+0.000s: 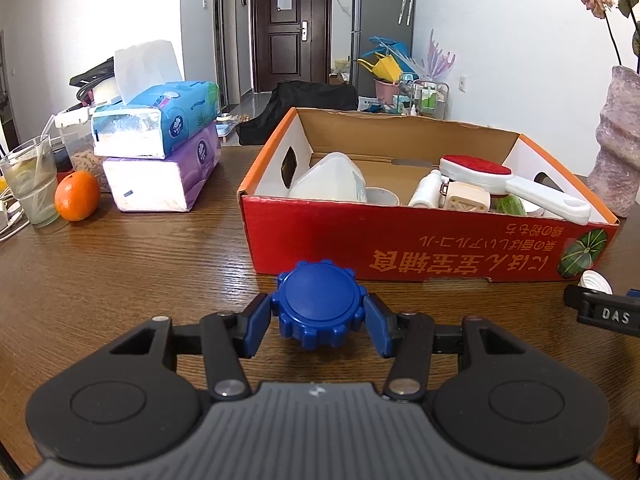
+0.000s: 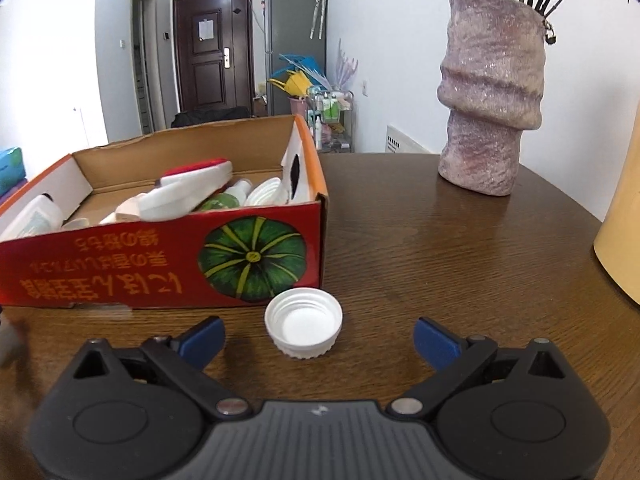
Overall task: Organize rigid objects
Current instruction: 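Grasp the blue gear-shaped cap with the left gripper while the right grasps the small white cap, then carry the blue cap and small white cap with both tools over the box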
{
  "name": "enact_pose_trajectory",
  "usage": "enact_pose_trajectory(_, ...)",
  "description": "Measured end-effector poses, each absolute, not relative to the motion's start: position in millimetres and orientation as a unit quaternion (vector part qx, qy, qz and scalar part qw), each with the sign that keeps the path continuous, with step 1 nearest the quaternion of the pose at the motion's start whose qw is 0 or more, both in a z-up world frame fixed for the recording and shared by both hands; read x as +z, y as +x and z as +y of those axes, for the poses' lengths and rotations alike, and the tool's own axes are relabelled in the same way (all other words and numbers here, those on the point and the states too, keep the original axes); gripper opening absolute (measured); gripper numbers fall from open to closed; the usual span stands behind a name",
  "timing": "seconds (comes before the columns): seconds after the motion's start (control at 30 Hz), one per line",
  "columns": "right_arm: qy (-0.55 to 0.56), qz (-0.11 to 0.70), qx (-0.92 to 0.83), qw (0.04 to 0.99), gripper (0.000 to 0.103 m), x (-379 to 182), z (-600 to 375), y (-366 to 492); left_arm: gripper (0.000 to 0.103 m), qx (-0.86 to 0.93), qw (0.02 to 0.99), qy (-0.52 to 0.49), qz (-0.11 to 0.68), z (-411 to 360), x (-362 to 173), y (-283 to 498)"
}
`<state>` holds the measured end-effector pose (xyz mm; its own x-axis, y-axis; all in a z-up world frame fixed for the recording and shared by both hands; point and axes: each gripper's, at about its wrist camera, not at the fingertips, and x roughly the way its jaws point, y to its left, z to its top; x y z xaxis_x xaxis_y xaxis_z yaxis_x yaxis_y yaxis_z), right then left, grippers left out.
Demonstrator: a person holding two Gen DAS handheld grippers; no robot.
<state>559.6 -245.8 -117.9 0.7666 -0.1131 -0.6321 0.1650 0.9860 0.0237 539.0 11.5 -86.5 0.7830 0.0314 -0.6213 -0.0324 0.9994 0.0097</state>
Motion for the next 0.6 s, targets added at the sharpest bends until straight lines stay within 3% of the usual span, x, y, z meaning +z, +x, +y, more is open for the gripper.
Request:
enact_pose_trajectory(0.17,0.040,0.332,-0.075,0.940,0.082,-117.8,-248.8,569.6,0.052,0.016,0.945,0.002,0.328,9.8,-86.5,539.5)
enact_pose_trajectory(0.3,0.036,0.320,-0.058,0.945,0.044,-116.0,-247.0,567.1,0.052,0.014,0.945,0.001,0.328,9.7,-86.5,539.6)
enact_pose_trajectory(0.33,0.034,0.318,-0.055,0.946,0.040,-115.6,-245.6,565.6,0.052,0.014,0.945,0.002,0.328,9.8,-86.5,539.8)
enact_pose_trajectory(0.6,0.037,0.315,-0.062,0.946,0.040,-114.7,-245.3,562.0,0.052,0.013,0.945,0.003,0.327,9.8,-85.9,539.3)
